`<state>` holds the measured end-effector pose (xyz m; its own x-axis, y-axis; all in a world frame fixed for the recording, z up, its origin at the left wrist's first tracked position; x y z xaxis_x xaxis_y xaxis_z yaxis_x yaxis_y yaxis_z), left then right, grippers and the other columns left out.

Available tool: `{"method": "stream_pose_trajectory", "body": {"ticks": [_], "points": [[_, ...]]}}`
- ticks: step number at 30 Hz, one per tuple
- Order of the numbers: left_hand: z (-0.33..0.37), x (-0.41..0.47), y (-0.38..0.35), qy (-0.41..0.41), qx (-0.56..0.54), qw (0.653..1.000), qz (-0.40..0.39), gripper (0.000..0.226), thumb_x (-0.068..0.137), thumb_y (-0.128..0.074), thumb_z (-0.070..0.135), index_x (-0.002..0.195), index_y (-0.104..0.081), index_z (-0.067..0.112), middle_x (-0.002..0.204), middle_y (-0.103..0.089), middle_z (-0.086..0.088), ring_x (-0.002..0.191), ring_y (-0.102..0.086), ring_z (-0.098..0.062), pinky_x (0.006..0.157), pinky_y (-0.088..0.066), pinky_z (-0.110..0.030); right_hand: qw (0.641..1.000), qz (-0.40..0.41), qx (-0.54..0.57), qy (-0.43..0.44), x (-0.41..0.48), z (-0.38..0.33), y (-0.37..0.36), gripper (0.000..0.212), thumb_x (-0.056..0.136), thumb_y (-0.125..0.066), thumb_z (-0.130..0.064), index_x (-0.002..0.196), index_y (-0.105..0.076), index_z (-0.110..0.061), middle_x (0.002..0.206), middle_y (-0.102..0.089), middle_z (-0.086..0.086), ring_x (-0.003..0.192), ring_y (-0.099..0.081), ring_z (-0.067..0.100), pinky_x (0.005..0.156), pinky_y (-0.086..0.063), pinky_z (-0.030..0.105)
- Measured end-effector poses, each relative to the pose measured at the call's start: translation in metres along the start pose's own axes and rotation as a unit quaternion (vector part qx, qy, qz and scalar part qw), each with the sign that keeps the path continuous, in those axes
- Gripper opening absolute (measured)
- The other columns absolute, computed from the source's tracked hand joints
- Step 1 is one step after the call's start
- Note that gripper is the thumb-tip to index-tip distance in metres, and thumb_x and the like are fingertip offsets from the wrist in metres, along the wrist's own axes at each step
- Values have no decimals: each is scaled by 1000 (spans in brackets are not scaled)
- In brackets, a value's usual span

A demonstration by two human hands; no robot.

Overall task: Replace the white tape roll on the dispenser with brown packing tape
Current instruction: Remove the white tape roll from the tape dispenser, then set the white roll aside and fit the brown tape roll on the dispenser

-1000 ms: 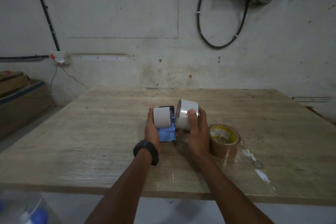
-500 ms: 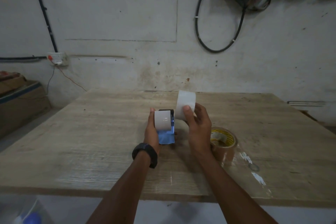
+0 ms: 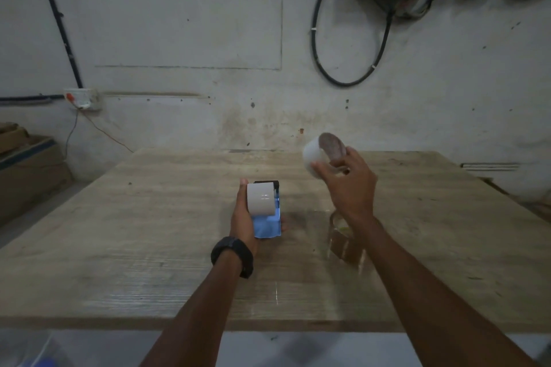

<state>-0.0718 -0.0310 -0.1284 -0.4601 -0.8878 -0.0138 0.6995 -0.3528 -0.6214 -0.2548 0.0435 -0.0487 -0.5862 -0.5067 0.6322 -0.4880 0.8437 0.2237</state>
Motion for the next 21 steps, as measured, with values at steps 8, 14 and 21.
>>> {"method": "stream_pose_trajectory", "body": {"ticks": [8, 14, 21], "points": [[-2, 3, 1, 3, -2, 1000, -20, 62, 82, -45, 69, 77, -79, 17, 76, -70, -7, 62, -66, -20, 59, -58, -33, 981, 10, -180, -66, 38, 78, 69, 35, 63, -87, -37, 74, -72, -7, 92, -69, 10, 89, -66, 27, 80, -43, 27], [-3, 7, 6, -9, 44, 999, 12, 68, 72, -54, 75, 96, -73, 15, 89, -69, -14, 71, -65, -27, 64, -58, -38, 967, 5, -232, -108, 32, 111, 90, 34, 63, -85, -38, 71, -70, -9, 82, -61, 3, 82, -64, 25, 66, -29, 20], [-4, 5, 3, 12, 35, 999, -17, 66, 90, -37, 70, 100, -69, 12, 84, -69, -11, 65, -65, -23, 58, -58, -33, 961, 4, -247, -125, 27, 123, 88, 35, 65, -85, -37, 77, -71, -7, 94, -64, 9, 86, -63, 26, 72, -38, 21]]}}
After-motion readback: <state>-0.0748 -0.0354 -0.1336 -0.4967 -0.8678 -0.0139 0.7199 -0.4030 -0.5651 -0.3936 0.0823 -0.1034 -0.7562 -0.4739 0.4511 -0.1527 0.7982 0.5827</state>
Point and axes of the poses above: each hand's wrist, its own x-axis towards the middle knuckle, its own y-axis out of the back of the hand, z = x × y, the point moved 3 cm from there along x, towards the middle knuckle
